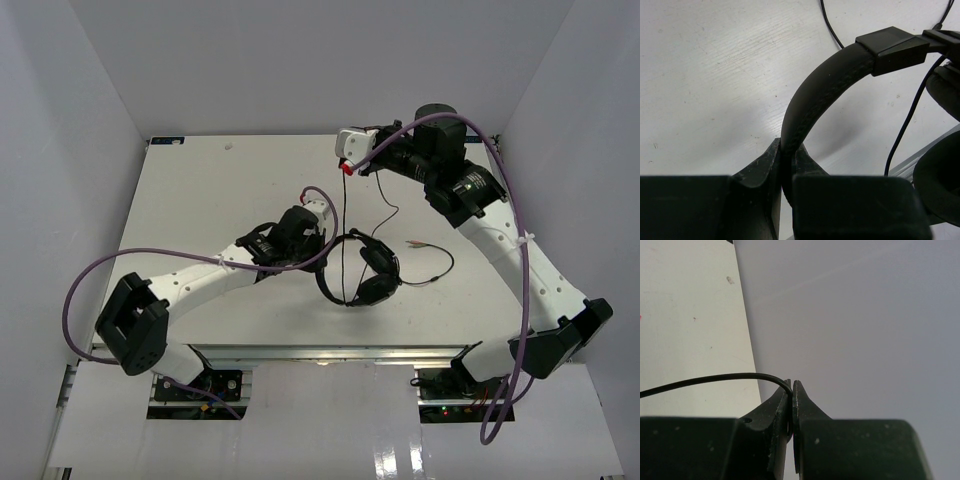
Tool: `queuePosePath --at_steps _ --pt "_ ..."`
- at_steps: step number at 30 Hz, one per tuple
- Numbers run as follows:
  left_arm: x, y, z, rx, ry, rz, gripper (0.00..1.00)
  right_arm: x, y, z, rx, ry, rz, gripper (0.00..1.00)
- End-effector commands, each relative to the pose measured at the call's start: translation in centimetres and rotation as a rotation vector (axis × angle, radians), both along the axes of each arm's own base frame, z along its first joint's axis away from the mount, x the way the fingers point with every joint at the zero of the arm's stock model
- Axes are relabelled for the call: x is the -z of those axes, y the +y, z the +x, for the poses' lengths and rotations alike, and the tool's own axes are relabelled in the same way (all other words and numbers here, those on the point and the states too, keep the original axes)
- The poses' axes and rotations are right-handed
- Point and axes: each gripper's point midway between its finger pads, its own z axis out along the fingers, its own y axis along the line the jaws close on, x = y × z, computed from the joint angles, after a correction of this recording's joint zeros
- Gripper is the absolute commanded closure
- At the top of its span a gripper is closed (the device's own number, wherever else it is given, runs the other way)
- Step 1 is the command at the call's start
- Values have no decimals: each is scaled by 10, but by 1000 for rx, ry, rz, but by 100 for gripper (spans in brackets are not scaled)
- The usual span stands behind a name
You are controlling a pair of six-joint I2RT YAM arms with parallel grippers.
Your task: Wrap the headphones
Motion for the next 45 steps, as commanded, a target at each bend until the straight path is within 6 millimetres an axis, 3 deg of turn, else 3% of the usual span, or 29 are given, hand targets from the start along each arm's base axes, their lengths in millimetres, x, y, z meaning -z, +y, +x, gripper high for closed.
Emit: queuePosePath --at_steps 1,13,22,31,39,45 --pt "-41 -9 -6 44 -84 -101 100 -29 -10 13 28 -35 79 92" --pt "-60 -15 -20 90 -124 -134 100 -1 -27 47 85 54 78 92" --pt "-80 -16 -31 117 -159 -167 100 25 -60 74 164 149 102 92" --pt "-94 -16 -41 143 -178 -186 100 47 -69 73 182 219 103 92" --pt "-120 -8 -49 141 -210 -234 100 68 -83 65 185 300 131 92" --pt "-128 -2 -54 142 -215 -238 100 73 -95 62 189 339 165 92"
